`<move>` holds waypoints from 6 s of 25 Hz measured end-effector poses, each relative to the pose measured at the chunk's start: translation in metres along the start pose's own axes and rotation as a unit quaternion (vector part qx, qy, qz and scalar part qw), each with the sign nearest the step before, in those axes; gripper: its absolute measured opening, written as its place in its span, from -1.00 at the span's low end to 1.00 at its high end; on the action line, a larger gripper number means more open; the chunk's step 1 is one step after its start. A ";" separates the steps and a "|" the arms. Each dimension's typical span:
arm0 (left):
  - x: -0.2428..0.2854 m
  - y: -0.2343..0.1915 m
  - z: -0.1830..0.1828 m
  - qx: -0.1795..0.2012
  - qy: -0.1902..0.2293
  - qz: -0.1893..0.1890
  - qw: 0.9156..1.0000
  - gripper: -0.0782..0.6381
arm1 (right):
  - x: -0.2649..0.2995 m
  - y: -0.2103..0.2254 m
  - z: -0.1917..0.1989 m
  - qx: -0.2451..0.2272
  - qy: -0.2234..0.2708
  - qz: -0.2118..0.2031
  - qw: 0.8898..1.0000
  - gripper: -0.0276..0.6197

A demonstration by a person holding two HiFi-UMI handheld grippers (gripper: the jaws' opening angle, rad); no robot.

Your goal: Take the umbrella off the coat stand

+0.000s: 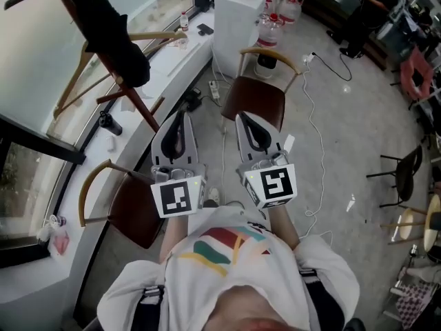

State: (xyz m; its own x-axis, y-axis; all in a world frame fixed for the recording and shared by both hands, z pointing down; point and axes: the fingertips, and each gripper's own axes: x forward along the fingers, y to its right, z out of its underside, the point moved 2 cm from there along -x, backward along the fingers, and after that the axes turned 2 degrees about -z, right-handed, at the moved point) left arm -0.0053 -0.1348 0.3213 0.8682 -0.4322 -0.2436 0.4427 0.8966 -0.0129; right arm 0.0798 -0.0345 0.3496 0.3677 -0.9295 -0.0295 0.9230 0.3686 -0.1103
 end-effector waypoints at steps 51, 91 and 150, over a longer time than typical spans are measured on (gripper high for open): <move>0.000 -0.040 -0.006 0.091 -0.001 -0.449 0.889 -0.76 | 0.140 -0.031 -0.027 0.049 0.092 -0.458 0.883 -0.91; 0.119 -0.143 -0.073 0.047 -0.102 -0.265 0.958 0.17 | 0.154 -0.025 -0.039 0.063 0.107 -0.418 0.900 -0.91; 0.135 -0.150 -0.150 0.086 -0.083 -0.263 0.957 -0.13 | 0.171 -0.010 -0.045 0.085 0.127 -0.412 0.898 -0.91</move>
State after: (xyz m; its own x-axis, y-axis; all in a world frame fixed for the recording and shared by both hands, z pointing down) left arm 0.0120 -0.3128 0.1448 0.5321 -0.8420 -0.0889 0.8466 0.5275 0.0716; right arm 0.1282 -0.1972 0.3014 -0.4654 -0.8533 -0.2350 0.8822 -0.4686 -0.0459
